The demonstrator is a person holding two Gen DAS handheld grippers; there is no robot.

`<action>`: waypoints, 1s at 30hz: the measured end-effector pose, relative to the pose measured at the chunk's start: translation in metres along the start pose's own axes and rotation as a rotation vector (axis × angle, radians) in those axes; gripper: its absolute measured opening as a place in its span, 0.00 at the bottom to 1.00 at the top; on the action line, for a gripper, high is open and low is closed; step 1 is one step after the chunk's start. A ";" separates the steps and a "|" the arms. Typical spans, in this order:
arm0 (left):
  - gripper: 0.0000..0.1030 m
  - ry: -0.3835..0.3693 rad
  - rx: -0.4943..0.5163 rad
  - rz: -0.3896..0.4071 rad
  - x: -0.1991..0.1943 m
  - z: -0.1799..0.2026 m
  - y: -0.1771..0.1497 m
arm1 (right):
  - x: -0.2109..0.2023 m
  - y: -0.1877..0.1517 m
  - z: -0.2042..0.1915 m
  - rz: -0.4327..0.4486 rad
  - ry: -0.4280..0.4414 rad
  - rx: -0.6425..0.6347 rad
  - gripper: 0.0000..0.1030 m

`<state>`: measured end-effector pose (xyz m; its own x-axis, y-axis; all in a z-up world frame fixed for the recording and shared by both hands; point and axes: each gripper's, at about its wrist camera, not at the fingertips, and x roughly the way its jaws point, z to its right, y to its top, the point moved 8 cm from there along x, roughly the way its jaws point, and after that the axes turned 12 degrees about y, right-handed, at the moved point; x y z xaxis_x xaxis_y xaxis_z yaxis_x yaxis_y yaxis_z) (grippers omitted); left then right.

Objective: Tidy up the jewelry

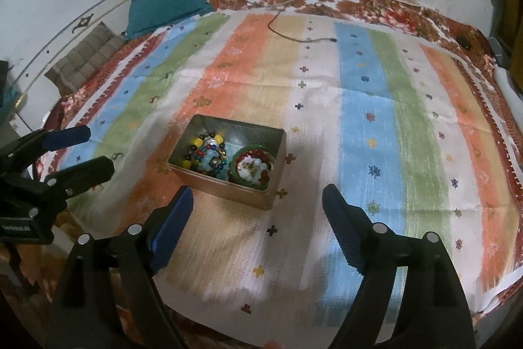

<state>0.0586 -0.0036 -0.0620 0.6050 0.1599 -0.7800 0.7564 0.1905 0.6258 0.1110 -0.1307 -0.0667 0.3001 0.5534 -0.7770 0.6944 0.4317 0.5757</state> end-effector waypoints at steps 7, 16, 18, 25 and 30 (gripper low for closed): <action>0.94 0.016 0.018 0.021 -0.003 0.002 -0.004 | -0.013 -0.001 -0.002 0.046 0.008 -0.001 0.91; 0.94 0.035 0.020 0.033 -0.005 0.000 -0.006 | -0.014 -0.002 -0.006 0.060 0.005 -0.014 0.93; 0.94 0.040 0.022 0.040 -0.006 0.000 -0.006 | -0.015 -0.002 -0.006 0.064 0.007 -0.013 0.94; 0.94 0.055 0.023 0.057 -0.008 0.000 -0.005 | -0.018 -0.005 -0.010 0.072 0.045 -0.011 0.95; 0.94 0.053 0.019 0.085 -0.013 0.000 -0.003 | -0.021 -0.005 -0.011 0.085 0.042 -0.018 0.95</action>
<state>0.0480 -0.0061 -0.0541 0.6535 0.2260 -0.7224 0.7077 0.1561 0.6891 0.0941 -0.1366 -0.0503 0.3296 0.6174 -0.7143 0.6557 0.3946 0.6437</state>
